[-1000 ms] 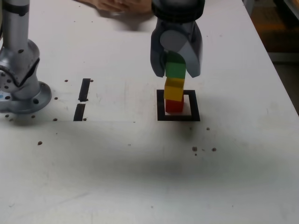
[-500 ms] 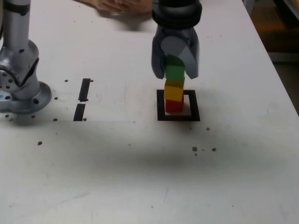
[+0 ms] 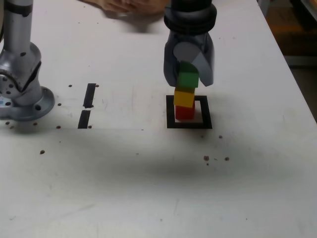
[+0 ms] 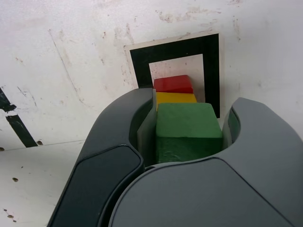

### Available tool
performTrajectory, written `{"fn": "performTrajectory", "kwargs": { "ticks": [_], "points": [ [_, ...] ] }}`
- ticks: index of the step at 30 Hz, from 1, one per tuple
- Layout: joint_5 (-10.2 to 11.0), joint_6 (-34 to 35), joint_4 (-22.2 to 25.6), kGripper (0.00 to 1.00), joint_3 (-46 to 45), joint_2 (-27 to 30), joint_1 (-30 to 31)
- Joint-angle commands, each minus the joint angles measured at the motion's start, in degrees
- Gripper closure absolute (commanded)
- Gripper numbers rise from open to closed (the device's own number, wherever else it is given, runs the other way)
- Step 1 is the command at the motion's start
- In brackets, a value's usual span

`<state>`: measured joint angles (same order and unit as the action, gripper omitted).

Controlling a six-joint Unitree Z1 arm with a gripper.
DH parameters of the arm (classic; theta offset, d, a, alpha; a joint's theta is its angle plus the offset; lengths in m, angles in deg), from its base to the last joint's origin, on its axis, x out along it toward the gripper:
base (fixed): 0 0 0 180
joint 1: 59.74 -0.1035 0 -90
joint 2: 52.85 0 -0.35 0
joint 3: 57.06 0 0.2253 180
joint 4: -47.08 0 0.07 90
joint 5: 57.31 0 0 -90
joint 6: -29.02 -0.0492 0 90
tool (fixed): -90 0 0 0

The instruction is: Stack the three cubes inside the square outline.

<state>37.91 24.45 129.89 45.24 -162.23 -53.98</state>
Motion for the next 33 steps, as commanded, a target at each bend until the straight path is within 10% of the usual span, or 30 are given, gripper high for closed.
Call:
{"fn": "performTrajectory", "kwargs": {
  "ticks": [1,18,33],
  "points": [
    [0.06,0.00,0.06,0.50,-0.47,-0.01,-0.03],
    [-1.71,-0.06,0.22,0.15,-1.05,1.38,0.00],
    [-0.24,3.01,11.57,0.11,-3.92,13.48,0.92]
  ]
}}
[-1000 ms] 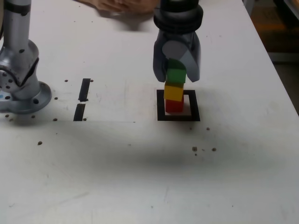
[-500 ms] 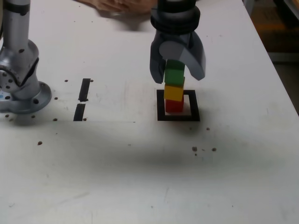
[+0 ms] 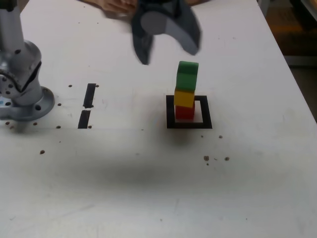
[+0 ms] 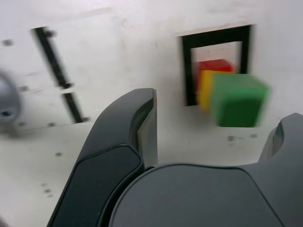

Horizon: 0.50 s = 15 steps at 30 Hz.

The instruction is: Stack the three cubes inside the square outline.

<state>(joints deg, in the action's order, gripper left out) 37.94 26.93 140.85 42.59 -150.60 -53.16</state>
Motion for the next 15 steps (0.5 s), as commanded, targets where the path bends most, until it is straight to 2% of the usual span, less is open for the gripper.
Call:
{"fn": "performTrajectory", "kwargs": {
  "ticks": [1,10,15],
  "points": [
    [-0.43,0.97,0.92,0.11,-2.41,2.59,0.10],
    [-3.79,3.98,-0.13,0.11,-15.74,5.77,0.10],
    [-6.12,5.04,-4.21,0.10,-23.04,6.35,0.10]
  ]
}}
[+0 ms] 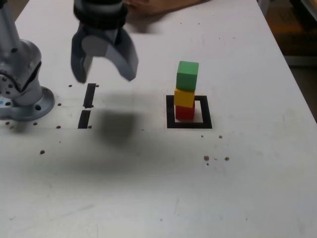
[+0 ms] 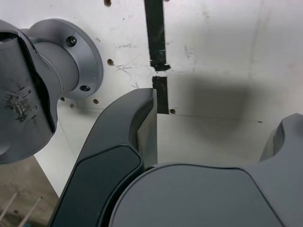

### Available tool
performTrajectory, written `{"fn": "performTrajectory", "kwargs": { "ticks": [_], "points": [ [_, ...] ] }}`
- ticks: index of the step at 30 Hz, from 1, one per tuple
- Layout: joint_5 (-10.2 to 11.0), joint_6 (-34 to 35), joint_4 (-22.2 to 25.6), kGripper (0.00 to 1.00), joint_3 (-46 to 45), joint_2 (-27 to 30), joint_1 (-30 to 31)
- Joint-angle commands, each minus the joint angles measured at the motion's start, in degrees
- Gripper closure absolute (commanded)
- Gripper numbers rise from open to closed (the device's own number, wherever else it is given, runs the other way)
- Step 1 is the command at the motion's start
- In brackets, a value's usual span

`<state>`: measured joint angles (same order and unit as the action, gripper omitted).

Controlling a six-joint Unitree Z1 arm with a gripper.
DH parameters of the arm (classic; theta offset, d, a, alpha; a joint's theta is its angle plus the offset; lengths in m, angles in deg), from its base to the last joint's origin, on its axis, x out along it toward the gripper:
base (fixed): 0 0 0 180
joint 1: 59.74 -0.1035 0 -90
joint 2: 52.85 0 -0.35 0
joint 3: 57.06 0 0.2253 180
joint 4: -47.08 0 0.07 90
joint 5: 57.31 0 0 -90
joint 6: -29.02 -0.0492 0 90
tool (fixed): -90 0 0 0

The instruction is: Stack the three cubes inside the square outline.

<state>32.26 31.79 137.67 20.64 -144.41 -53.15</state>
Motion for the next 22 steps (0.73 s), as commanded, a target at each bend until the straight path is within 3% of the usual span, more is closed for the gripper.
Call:
{"fn": "performTrajectory", "kwargs": {
  "ticks": [1,10,22],
  "points": [
    [-0.87,0.29,-2.47,0.10,-2.46,0.20,0.09],
    [-2.84,0.31,-17.81,0.09,-12.29,-0.04,0.09],
    [-0.38,-0.80,-26.26,0.08,-16.39,-3.36,0.09]
  ]
}}
